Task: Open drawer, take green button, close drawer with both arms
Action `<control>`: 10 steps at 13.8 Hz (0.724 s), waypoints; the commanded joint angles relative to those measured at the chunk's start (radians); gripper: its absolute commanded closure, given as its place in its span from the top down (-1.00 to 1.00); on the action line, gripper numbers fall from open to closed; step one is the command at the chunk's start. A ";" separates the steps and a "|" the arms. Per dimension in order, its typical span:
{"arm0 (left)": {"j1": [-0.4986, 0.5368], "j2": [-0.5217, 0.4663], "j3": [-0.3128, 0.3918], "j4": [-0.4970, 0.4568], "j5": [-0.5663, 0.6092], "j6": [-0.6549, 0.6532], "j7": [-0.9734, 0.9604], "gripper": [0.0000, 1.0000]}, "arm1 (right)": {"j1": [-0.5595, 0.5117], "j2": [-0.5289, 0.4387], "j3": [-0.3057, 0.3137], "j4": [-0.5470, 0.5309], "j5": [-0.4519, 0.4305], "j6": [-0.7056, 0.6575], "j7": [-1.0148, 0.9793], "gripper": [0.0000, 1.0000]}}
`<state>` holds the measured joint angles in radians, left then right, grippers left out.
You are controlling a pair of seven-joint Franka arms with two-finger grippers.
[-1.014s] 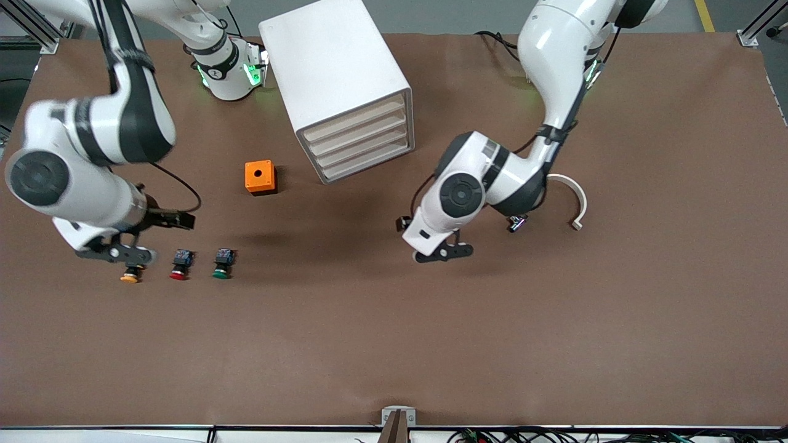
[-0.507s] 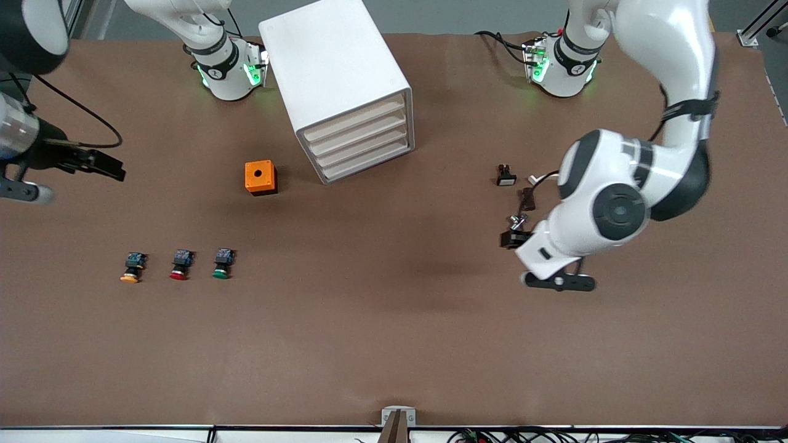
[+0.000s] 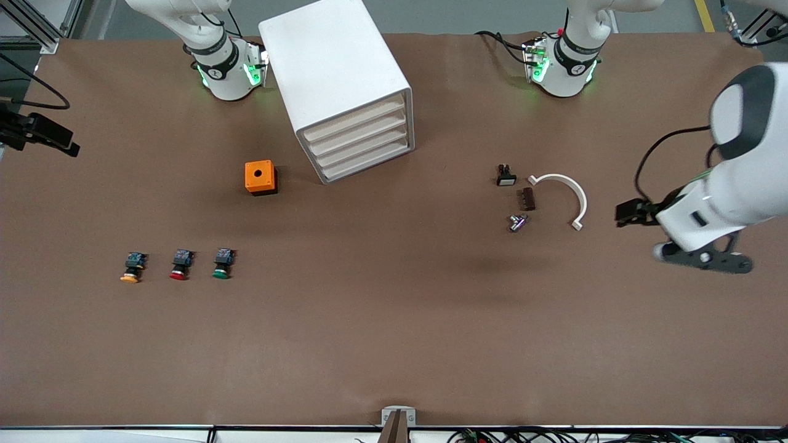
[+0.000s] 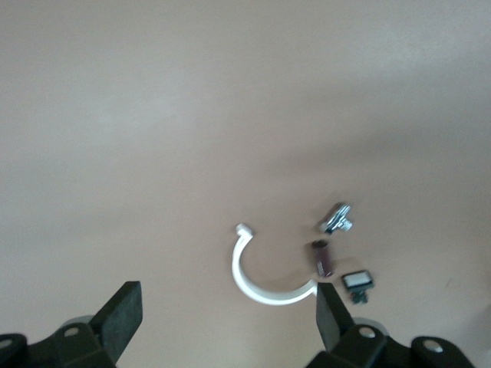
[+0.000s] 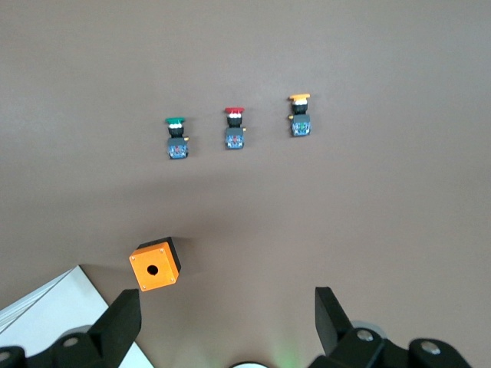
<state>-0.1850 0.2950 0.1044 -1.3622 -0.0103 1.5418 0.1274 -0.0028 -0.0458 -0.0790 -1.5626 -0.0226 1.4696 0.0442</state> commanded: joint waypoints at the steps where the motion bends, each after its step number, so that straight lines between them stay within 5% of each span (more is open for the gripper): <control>1: -0.013 -0.088 0.037 -0.023 0.018 -0.090 -0.030 1.00 | -0.014 0.007 0.010 0.042 0.013 -0.015 -0.021 1.00; 4: -0.008 -0.183 0.024 -0.029 0.020 -0.164 -0.136 1.00 | -0.011 0.015 0.013 0.056 0.012 -0.014 -0.010 1.00; 7: 0.125 -0.217 -0.147 -0.029 0.018 -0.166 -0.152 1.00 | -0.005 0.017 0.015 0.059 0.013 -0.014 -0.006 1.00; 10: 0.124 -0.240 -0.149 -0.028 0.015 -0.180 -0.167 1.00 | -0.006 0.017 0.015 0.068 0.012 -0.008 -0.006 1.00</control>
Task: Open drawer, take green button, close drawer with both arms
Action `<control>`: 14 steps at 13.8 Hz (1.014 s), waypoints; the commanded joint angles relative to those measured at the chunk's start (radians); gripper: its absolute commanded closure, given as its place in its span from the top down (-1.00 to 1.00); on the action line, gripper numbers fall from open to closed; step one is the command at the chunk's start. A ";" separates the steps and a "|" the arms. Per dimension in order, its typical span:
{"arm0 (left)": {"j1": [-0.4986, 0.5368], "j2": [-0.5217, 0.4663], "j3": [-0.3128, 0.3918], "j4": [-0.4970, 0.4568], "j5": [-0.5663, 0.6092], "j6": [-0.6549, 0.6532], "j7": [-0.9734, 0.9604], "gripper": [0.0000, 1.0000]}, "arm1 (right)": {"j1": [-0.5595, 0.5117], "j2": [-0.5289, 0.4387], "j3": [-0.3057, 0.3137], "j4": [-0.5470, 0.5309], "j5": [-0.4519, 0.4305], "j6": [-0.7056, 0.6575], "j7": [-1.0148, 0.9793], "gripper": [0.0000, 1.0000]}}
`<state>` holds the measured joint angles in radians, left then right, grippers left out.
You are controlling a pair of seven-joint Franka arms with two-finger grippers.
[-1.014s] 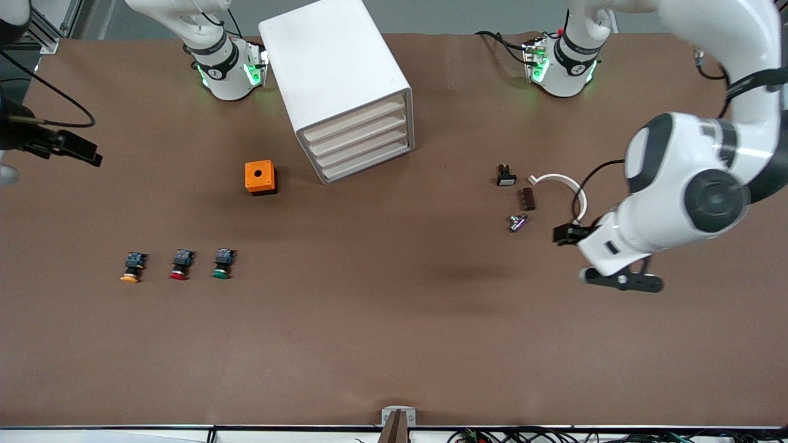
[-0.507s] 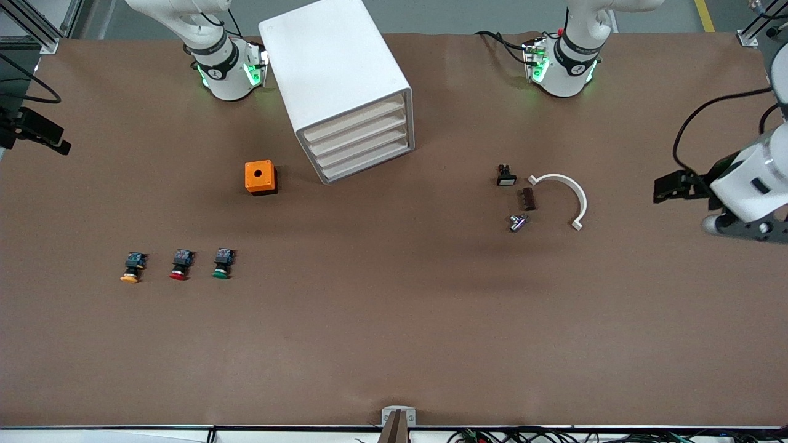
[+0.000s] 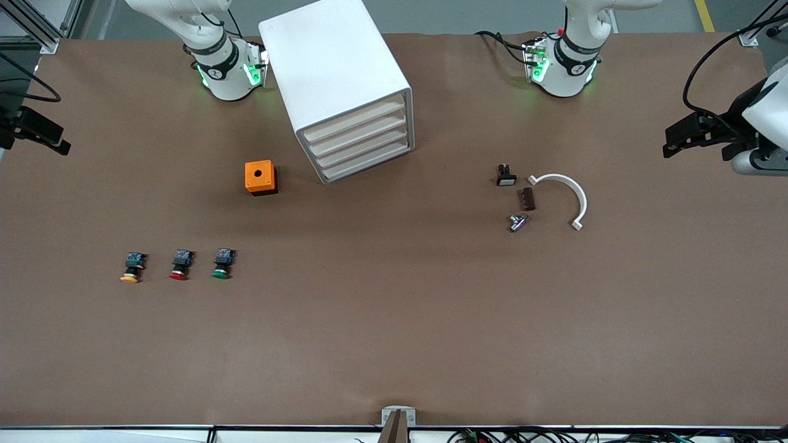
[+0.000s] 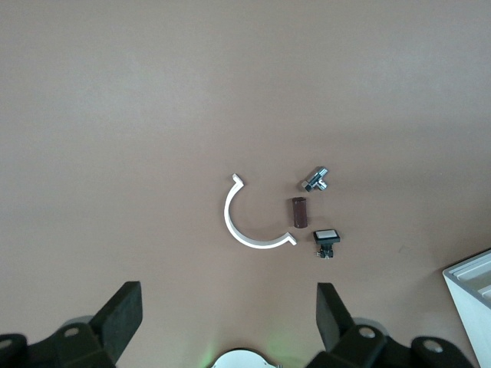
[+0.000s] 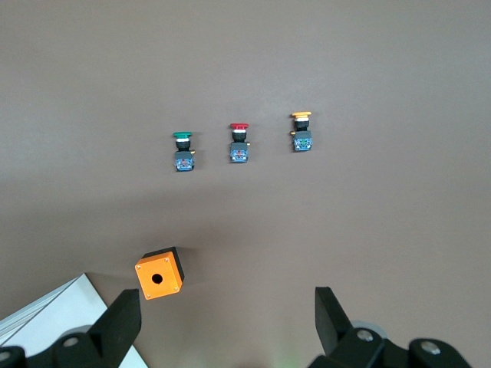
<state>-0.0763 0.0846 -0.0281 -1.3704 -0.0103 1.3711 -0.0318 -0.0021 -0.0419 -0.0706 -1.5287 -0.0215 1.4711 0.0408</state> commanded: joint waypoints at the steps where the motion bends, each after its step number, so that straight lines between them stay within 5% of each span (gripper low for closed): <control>1: 0.015 -0.045 -0.013 -0.018 0.009 -0.010 -0.010 1.00 | -0.010 0.014 0.006 0.044 0.012 -0.008 -0.002 1.00; 14: 0.041 -0.014 -0.021 -0.015 -0.013 0.180 -0.025 1.00 | -0.012 0.014 0.006 0.048 0.009 -0.008 -0.002 1.00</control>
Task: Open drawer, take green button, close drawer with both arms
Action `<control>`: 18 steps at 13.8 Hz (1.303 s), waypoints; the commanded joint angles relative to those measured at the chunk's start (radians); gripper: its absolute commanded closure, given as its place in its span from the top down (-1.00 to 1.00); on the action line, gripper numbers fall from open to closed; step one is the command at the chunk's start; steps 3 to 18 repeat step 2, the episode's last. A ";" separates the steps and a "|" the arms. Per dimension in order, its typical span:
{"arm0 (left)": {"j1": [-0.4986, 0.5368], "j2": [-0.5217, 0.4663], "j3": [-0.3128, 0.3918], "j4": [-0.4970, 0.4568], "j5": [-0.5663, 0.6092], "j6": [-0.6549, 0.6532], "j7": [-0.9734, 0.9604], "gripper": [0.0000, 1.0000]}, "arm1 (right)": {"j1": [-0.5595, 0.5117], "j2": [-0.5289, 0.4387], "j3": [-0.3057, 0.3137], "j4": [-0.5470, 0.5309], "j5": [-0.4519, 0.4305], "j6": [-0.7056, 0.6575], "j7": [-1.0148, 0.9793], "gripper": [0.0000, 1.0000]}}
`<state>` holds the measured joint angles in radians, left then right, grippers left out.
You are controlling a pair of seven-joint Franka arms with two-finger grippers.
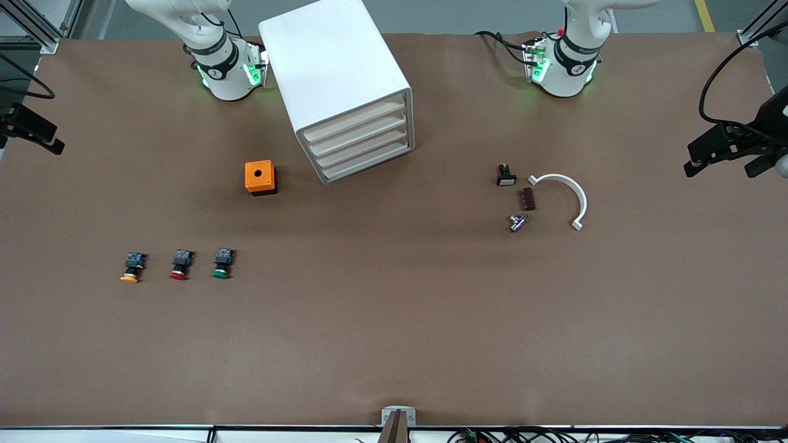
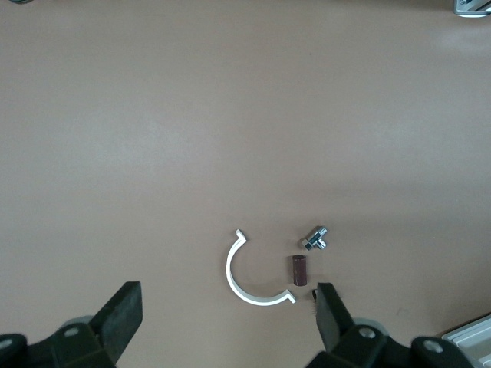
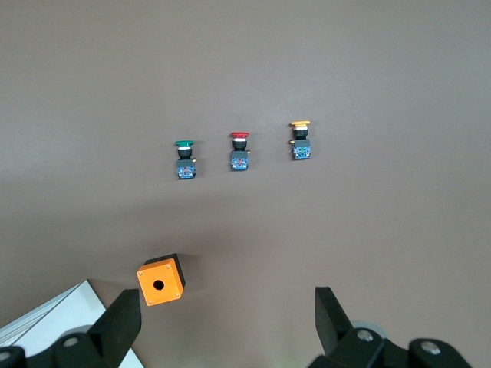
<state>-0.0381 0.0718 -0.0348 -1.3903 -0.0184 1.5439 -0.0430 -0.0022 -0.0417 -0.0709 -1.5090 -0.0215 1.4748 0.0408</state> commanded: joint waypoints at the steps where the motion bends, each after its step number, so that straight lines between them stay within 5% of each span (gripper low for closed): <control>1: 0.004 -0.001 -0.016 0.005 -0.002 0.007 -0.014 1.00 | -0.013 0.014 0.006 0.029 0.008 -0.011 -0.002 1.00; 18: 0.007 -0.001 -0.014 0.005 -0.002 0.007 -0.011 1.00 | -0.013 0.014 0.006 0.029 0.008 -0.011 -0.002 1.00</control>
